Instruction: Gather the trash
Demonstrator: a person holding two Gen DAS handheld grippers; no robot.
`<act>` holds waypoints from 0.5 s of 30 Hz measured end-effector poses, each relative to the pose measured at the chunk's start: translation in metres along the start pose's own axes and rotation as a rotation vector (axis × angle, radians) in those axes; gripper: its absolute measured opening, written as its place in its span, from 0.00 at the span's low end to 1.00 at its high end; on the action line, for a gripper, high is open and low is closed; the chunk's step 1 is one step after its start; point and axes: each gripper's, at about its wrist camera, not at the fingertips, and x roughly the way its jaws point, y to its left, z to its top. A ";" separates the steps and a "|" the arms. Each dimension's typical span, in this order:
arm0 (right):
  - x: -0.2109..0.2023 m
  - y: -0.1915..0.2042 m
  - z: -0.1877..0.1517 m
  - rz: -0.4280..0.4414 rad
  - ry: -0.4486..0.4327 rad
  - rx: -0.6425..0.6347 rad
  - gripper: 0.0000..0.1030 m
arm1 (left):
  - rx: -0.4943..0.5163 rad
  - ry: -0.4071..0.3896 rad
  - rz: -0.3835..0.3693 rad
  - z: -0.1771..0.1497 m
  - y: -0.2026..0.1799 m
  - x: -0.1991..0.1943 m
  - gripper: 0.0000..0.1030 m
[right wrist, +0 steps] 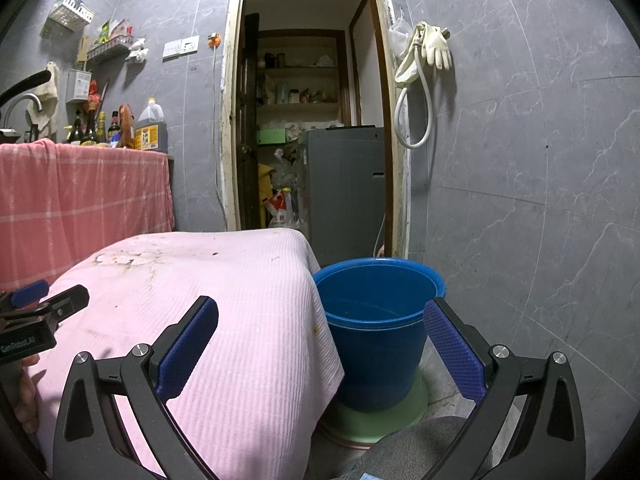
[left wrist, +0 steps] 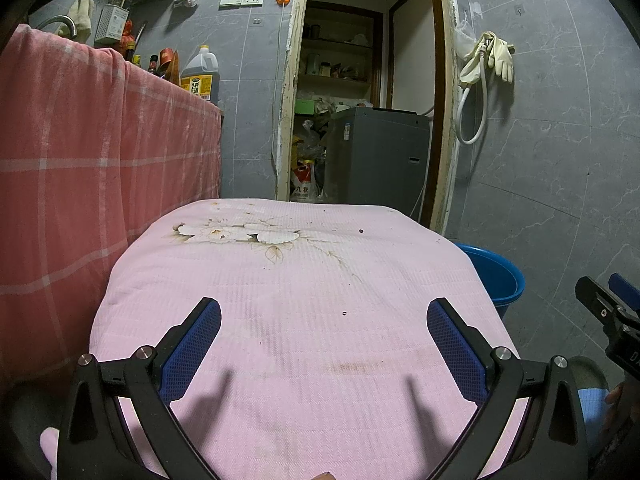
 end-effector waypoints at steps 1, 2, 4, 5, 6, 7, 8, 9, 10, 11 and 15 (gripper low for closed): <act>0.000 0.000 0.000 0.000 0.000 0.000 1.00 | 0.000 0.000 0.000 0.000 0.000 0.000 0.98; 0.000 0.000 0.000 0.000 0.000 0.000 1.00 | 0.000 0.000 0.000 0.000 0.000 0.000 0.98; 0.000 0.000 0.000 0.000 0.000 0.000 1.00 | 0.000 -0.001 0.001 0.000 0.000 0.000 0.98; 0.000 0.000 0.000 0.000 0.000 0.000 1.00 | 0.000 -0.002 0.002 0.000 0.000 0.000 0.98; 0.000 0.000 0.000 0.000 0.000 0.000 1.00 | -0.002 -0.001 0.008 0.000 0.000 0.000 0.98; 0.000 0.000 0.000 0.000 0.001 0.000 1.00 | -0.003 0.000 0.013 0.000 0.001 0.000 0.98; 0.000 0.000 0.000 0.000 0.001 0.000 1.00 | -0.004 0.000 0.019 0.000 0.000 0.000 0.98; 0.000 0.000 0.000 0.000 0.001 0.001 1.00 | -0.004 -0.001 0.025 0.000 0.000 0.000 0.98; 0.000 0.000 0.000 0.000 0.002 0.001 1.00 | -0.005 -0.003 0.030 -0.001 -0.002 -0.001 0.98; 0.000 0.000 0.000 0.000 0.002 0.001 1.00 | -0.004 -0.005 0.035 -0.001 -0.003 -0.001 0.98; -0.001 -0.001 -0.001 0.001 0.003 0.001 1.00 | 0.005 -0.003 0.043 -0.002 -0.008 0.001 0.98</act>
